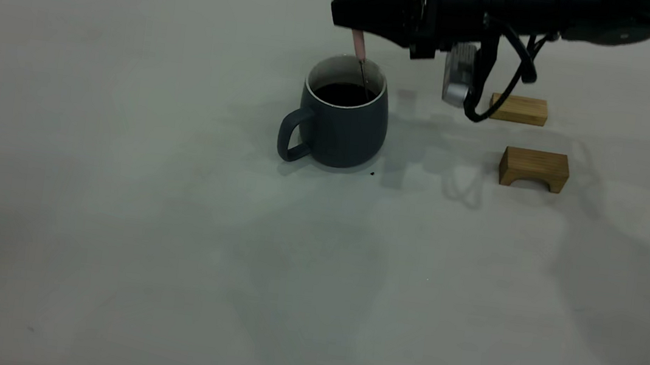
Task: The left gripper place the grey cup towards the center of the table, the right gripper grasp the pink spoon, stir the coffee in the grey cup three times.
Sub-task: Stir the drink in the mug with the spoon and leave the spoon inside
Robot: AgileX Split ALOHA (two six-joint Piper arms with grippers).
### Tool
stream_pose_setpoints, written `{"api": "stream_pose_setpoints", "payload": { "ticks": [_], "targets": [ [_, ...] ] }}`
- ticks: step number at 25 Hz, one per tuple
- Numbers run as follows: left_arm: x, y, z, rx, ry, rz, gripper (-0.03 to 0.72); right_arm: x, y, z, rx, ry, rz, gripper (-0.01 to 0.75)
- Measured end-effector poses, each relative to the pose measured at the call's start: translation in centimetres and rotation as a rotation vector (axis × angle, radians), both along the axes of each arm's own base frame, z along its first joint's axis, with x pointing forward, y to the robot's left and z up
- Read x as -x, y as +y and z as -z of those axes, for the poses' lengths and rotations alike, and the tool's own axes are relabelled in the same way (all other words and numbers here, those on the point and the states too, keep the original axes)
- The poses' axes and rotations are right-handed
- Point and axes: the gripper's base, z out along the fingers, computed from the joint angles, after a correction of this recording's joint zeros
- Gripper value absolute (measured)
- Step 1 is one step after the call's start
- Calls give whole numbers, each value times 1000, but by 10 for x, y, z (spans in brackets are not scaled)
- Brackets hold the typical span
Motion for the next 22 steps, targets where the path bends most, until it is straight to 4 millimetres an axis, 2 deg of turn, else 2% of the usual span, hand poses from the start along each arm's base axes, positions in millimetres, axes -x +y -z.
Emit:
{"api": "stream_pose_setpoints", "payload": {
  "ticks": [3,8,14,17,22],
  "targets": [
    [0,0,0,0,0,0,568,1,2,2,3,4,-3,141],
    [0,0,0,0,0,0,568,0,17,1,-3,-21,-32,141],
    [0,0,0,0,0,0,568,-12,29,1,-16,-77,-49,141],
    [0,0,0,0,0,0,568,-17,21,1,-15,-82,-34,141],
    [0,0,0,0,0,0,568,-23,-6,4,23,-91,-30,141]
  ]
}}
